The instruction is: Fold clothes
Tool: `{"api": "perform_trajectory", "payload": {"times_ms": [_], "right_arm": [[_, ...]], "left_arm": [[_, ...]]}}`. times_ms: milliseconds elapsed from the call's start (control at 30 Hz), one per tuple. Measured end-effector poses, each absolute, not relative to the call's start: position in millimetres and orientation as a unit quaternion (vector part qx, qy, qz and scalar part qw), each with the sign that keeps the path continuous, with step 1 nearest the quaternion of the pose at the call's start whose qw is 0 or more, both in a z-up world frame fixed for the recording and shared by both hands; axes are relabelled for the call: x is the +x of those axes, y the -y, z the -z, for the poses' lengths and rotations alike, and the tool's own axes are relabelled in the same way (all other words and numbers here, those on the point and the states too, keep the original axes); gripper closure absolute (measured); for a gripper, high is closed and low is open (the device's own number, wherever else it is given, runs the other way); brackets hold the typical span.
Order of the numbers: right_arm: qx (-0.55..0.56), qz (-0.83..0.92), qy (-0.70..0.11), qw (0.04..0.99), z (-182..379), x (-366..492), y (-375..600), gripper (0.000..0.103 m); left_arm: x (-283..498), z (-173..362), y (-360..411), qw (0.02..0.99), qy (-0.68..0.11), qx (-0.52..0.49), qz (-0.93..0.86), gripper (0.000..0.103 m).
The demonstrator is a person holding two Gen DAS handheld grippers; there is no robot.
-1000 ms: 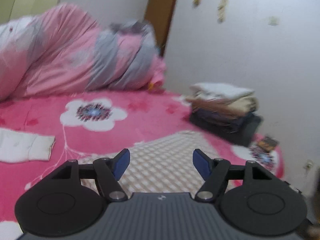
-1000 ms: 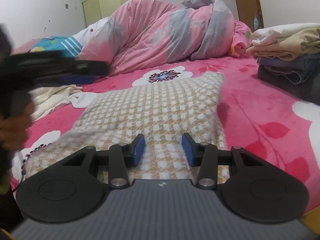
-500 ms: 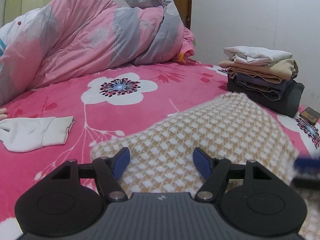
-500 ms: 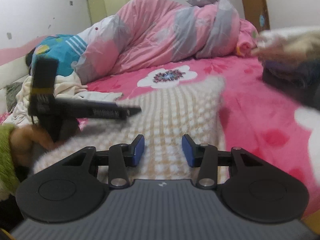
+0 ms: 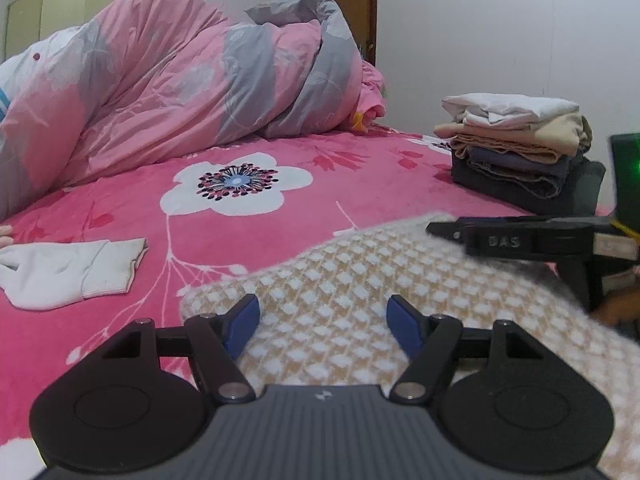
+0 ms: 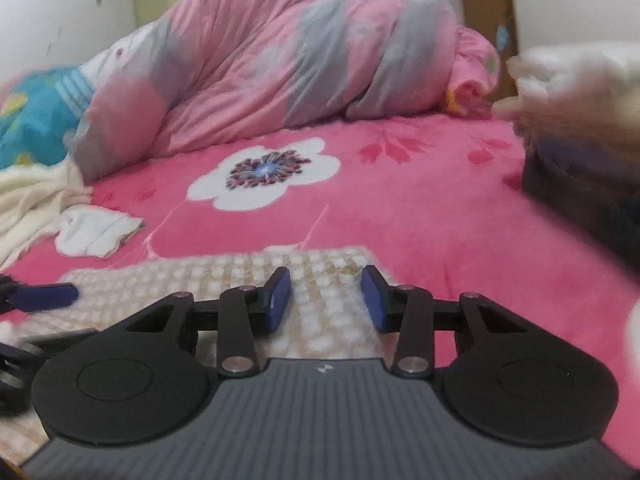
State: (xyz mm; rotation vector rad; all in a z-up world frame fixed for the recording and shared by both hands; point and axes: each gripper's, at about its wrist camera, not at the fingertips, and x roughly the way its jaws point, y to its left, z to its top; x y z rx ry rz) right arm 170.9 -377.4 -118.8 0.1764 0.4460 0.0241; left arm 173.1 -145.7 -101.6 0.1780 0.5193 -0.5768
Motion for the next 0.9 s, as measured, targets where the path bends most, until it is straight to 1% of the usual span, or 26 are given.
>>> {"api": "perform_trajectory", "payload": {"times_ms": [100,233,367,500,600,633,700,900], "right_arm": [[0.093,-0.010,-0.218,0.971,115.0,167.3,377.3,0.065],[0.094,-0.008,-0.213,0.972,117.6,167.3,377.1,0.065],[0.104,-0.006,-0.209,0.972,117.3,166.5,380.2,0.065],[0.111,-0.007,-0.205,0.972,117.8,165.5,382.0,0.065],[0.113,-0.007,-0.203,0.973,118.2,165.4,381.9,0.065],[0.114,-0.008,-0.203,0.973,118.6,165.6,381.8,0.065],[0.113,-0.008,-0.202,0.973,119.1,165.8,381.3,0.065],[0.116,-0.009,-0.199,0.973,119.8,165.8,382.8,0.065]], "left_arm": [[174.2,99.6,144.2,0.921,-0.254,0.087,0.284,0.030],[175.1,83.5,135.8,0.919,-0.262,0.078,0.284,0.032],[177.2,59.7,125.6,0.931,-0.239,0.058,0.269,0.032],[194.4,47.9,139.4,0.930,-0.236,0.063,0.275,0.032],[217.8,77.7,153.9,0.918,-0.298,0.079,0.251,0.030],[219.4,87.7,155.8,0.918,-0.297,0.086,0.248,0.028],[214.3,99.9,155.5,0.925,-0.271,0.101,0.248,0.028],[221.1,95.0,155.4,0.921,-0.286,0.091,0.250,0.028]]}}
